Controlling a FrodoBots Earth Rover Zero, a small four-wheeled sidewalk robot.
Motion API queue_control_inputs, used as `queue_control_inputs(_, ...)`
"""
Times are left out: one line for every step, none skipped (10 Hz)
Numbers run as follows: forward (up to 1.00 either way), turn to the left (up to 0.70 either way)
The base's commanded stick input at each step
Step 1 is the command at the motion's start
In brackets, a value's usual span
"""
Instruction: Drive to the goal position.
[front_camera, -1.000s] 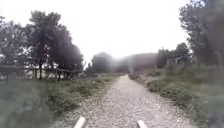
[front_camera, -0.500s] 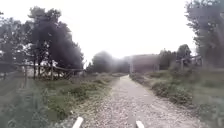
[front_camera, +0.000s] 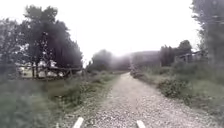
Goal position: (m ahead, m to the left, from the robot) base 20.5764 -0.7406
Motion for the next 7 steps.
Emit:
queue_control_inputs(0.70,0.00)
queue_control_inputs(0.70,0.00)
queue_control_inputs(0.70,0.00)
queue_control_inputs(0.70,0.00)
queue_control_inputs(0.70,0.00)
queue_control_inputs(0.70,0.00)
queue_control_inputs(0.70,0.00)
